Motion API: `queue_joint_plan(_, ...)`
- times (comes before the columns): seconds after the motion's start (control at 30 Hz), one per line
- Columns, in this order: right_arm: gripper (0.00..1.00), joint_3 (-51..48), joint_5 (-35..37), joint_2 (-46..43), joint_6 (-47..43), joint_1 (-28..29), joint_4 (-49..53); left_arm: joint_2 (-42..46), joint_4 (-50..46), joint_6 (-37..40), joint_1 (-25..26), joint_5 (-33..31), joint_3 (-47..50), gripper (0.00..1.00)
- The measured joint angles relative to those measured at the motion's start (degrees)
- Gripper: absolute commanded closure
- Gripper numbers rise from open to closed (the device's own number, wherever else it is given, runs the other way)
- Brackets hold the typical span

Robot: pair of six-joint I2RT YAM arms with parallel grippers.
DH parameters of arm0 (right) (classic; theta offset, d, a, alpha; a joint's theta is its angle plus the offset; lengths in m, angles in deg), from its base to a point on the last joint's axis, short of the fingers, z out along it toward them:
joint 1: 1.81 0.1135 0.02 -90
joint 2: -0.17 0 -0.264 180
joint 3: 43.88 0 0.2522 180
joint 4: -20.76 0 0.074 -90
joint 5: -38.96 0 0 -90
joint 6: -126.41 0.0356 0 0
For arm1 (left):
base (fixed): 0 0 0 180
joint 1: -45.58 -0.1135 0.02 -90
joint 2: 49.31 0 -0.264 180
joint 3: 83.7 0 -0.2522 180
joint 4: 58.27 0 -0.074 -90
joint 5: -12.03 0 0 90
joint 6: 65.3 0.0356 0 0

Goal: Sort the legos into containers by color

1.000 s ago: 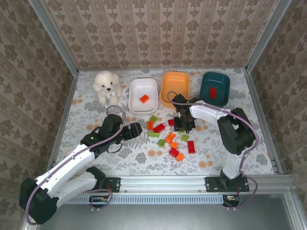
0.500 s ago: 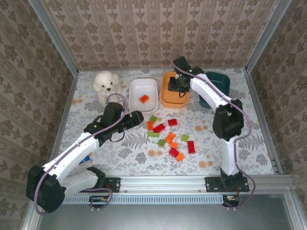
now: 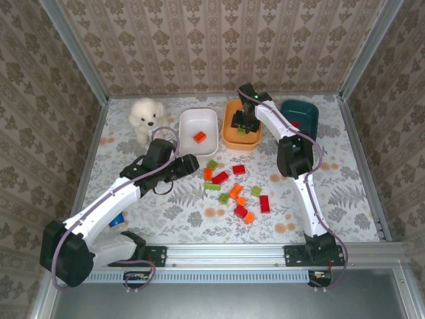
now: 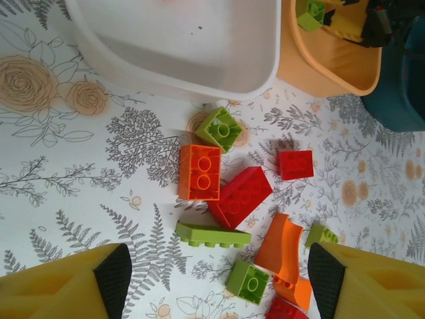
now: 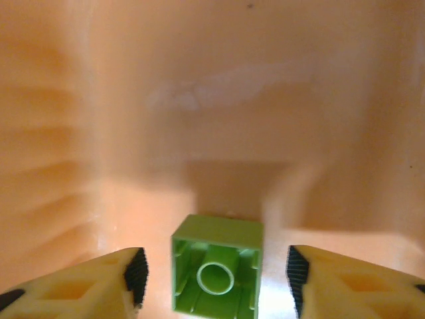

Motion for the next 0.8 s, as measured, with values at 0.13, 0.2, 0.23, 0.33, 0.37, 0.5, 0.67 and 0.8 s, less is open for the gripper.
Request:
queue_joint_plan(0.13,0.35,0.42,-0.35,-0.68,-0.28,0.07,0.11,0.00,-1.29,0.37,0.00,0.00,0.04,0.28)
queue_joint_plan(0.2,0.36,-0.28,-0.31,-2.60,-0.81,0.37,0.15,-0.02,-1.92,0.70,0.00,0.00,0.04,0.31)
queue_joint_plan(0.23,0.37,-1.38,-0.28,-4.24,-1.22,0.46,-0.02,-0.17,-2.10,0.94,0.00,0.00,0.04,0.32)
queue_joint_plan(0.33,0.38,-12.72,-0.33,-15.85,-1.92,1.27,-3.80,-2.78,-2.47,1.81,0.20,-0.20,-0.22,0.35)
queue_joint_plan(0.37,0.38,-19.30,-0.66,-21.99,-1.97,1.79,-6.36,-4.55,-2.86,2.16,0.48,-0.52,-0.66,0.36)
queue_joint_plan(0.5,0.35,-47.71,-5.16,-49.13,-0.26,3.89,-20.94,-14.23,-4.59,3.30,3.28,-2.16,-4.98,0.36)
queue_joint_plan(0.67,0.31,-71.73,-11.02,-70.51,1.97,5.79,-32.17,-25.29,-6.91,3.89,6.73,-5.62,-13.86,0.33)
queue_joint_plan(0.8,0.29,-85.22,-14.21,-79.01,4.57,5.97,-33.68,-31.76,-8.90,4.07,8.68,-8.70,-19.58,0.33)
